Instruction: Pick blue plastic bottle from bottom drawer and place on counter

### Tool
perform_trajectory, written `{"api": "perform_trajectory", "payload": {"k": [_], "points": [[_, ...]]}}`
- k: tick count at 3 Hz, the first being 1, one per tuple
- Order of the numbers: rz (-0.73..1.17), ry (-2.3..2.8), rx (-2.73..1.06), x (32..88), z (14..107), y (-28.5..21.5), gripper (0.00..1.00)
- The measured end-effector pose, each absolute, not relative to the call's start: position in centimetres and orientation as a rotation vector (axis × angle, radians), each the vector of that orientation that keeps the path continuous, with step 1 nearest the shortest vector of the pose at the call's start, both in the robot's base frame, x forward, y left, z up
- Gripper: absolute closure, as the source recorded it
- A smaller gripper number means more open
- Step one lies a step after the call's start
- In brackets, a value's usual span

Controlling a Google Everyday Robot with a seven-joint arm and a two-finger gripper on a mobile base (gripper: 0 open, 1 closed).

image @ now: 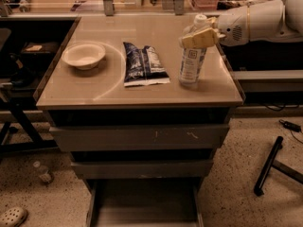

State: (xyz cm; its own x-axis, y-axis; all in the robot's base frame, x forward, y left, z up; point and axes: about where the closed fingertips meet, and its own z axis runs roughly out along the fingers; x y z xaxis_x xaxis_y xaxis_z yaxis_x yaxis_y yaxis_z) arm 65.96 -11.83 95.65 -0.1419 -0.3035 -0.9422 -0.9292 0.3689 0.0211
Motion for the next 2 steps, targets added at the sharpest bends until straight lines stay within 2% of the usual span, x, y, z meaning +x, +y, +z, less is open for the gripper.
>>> {"api": "perform_trajectory", "payload": {"k": [2], "points": [[0.805,1.686,-1.103,66.07,94.30,-12.21,1.00]]}}
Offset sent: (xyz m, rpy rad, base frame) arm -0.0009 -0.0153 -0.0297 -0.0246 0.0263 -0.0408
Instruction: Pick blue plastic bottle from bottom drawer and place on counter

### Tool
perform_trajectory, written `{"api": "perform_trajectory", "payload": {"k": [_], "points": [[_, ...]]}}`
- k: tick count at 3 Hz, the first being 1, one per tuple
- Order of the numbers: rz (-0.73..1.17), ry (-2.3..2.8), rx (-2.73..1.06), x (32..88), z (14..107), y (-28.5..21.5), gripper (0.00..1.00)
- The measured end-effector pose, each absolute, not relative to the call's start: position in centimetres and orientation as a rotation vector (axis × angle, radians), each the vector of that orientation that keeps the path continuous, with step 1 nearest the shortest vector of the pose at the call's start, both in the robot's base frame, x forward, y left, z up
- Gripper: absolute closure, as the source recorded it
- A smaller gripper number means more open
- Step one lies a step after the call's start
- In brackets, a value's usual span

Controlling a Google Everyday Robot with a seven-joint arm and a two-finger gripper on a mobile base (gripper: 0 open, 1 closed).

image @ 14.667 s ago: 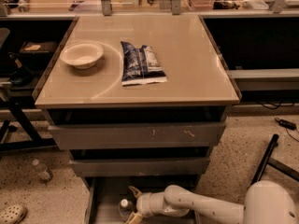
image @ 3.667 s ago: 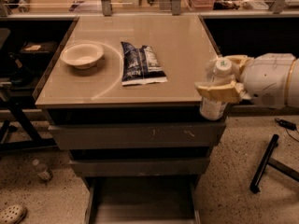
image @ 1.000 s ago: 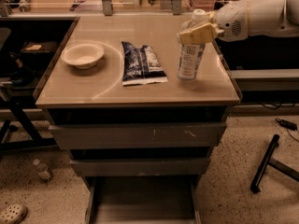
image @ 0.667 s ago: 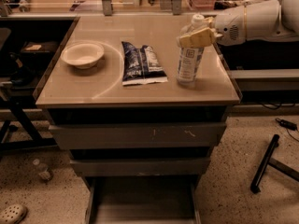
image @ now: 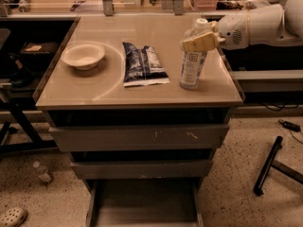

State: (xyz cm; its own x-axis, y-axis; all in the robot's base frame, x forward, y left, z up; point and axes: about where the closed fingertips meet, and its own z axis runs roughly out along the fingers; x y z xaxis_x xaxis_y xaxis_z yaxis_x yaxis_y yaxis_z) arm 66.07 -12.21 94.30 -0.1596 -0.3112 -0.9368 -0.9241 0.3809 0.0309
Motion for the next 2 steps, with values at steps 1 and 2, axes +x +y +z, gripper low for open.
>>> {"api": "perform_trajectory", "payload": {"k": [1,2], "points": [[0.803,1.687,-1.102,66.05,94.46,-12.25,1.00],[0.803,1.687,-1.102,66.05,94.46,-12.25,0.82]]}}
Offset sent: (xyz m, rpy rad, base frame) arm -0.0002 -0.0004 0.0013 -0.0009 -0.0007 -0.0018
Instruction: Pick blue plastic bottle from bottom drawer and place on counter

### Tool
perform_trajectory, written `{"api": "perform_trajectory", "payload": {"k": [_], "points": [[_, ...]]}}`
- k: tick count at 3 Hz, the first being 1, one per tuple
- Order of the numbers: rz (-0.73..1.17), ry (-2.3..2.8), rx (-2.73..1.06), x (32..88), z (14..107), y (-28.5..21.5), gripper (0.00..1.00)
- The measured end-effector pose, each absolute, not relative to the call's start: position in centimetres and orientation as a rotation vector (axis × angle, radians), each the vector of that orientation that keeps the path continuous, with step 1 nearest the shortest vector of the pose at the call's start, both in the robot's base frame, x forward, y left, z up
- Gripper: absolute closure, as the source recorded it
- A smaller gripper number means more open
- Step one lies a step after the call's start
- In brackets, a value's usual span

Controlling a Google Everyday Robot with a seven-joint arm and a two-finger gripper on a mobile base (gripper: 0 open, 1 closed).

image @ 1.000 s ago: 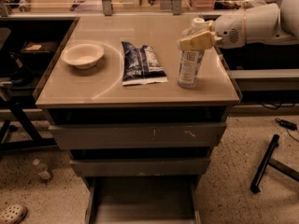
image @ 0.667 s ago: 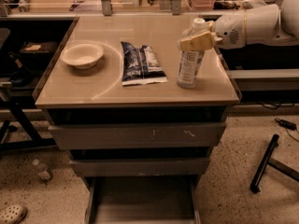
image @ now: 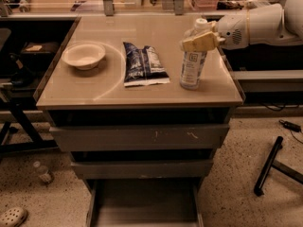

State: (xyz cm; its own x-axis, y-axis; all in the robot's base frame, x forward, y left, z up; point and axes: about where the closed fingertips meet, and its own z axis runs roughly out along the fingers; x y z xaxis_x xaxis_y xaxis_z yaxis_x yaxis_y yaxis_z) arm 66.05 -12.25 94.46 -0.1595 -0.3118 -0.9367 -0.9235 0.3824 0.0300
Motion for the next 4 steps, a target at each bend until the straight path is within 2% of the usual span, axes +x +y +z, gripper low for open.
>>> {"api": "perform_trajectory", "payload": {"k": [3,4], "points": [[0.803,1.687,-1.102,66.05,94.46,-12.24,0.13],[0.803,1.687,-1.102,66.06,94.46,-12.22,0.00]]}}
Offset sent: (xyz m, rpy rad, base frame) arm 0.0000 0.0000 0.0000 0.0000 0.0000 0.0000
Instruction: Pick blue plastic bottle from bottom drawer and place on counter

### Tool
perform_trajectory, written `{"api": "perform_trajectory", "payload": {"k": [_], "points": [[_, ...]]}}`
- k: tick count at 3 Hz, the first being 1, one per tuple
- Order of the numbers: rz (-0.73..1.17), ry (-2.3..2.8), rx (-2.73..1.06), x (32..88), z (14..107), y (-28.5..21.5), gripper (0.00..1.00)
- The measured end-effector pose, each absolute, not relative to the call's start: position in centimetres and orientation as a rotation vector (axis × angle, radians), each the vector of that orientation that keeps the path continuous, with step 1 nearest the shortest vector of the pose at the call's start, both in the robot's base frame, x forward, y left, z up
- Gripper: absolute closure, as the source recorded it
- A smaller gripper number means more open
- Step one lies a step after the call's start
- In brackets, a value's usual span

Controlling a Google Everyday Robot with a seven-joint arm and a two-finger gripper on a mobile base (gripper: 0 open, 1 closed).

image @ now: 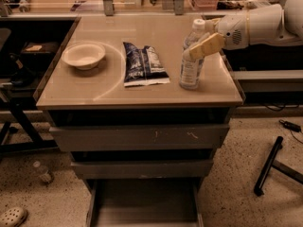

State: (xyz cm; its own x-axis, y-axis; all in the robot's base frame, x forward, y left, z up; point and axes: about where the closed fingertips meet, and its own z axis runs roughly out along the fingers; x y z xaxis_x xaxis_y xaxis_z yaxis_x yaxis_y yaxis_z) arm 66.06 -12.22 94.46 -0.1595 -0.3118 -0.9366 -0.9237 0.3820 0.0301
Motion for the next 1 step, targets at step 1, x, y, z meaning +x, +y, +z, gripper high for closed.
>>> {"api": "perform_trajectory", "payload": {"k": [1], "points": [[0.803,1.687,-1.102,66.06,94.45,-12.22,0.00]]}}
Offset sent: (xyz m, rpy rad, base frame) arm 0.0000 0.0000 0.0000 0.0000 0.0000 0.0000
